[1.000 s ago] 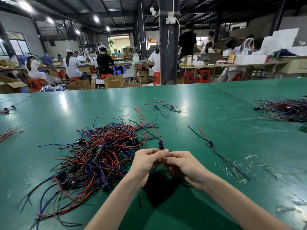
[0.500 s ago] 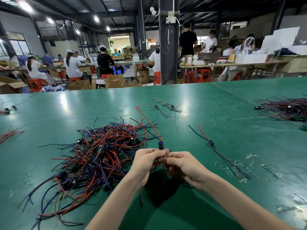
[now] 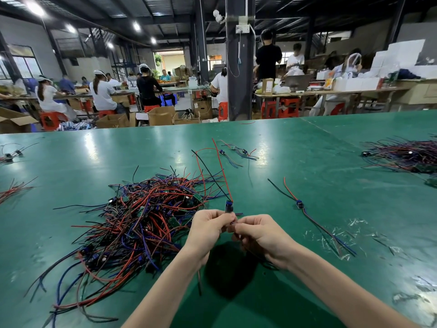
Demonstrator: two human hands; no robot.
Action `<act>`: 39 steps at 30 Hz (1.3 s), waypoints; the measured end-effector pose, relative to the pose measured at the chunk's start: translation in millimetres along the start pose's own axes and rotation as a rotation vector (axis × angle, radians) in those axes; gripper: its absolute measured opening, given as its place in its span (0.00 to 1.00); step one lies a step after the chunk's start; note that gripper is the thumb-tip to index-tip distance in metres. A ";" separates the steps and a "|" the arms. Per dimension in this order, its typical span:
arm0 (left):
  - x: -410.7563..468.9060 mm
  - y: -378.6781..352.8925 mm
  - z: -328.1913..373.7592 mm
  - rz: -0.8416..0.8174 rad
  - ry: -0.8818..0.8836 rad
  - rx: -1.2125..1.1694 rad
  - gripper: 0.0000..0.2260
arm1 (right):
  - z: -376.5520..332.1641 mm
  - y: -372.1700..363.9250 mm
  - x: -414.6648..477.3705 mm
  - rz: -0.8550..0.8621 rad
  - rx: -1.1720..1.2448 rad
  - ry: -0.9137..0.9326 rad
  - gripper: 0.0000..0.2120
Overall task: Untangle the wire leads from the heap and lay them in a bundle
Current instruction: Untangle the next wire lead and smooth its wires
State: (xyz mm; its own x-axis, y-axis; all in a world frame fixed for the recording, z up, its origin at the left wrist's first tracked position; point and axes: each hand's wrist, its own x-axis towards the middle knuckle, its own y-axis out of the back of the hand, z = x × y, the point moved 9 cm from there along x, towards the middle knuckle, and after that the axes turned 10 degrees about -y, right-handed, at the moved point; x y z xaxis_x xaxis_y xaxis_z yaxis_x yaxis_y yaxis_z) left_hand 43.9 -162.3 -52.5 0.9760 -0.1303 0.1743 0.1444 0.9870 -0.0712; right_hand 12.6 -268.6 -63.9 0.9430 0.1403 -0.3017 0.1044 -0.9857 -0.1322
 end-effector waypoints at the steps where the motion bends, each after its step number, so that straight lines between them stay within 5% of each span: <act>1: 0.6 2.6 0.7 0.029 -0.015 0.025 0.12 | -0.7 -0.2 -0.9 0.005 -0.012 0.004 0.11; 11: 10.4 34.5 5.5 0.265 -0.103 0.035 0.11 | -0.8 -9.9 -8.1 0.025 -0.108 -0.018 0.07; 21: 8.3 33.3 3.0 0.294 -0.076 -0.035 0.06 | 7.5 -11.2 -7.3 -0.005 -0.047 -0.104 0.07; 30: 1.3 21.4 8.2 0.266 -0.024 -0.149 0.10 | 10.9 -0.3 -2.8 0.063 -0.026 -0.157 0.04; 39: 2.0 33.0 13.2 0.331 -0.018 -0.232 0.05 | 12.5 -10.7 -2.9 -0.052 -0.150 -0.143 0.05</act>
State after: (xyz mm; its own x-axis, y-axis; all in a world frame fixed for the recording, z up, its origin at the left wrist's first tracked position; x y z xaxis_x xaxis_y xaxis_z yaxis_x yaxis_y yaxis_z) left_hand 48.4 -128.7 -41.6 0.9733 0.1950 0.1215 -0.1425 0.9273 -0.3460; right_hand 4.8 -257.3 -73.4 0.8819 0.1922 -0.4304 0.2072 -0.9782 -0.0124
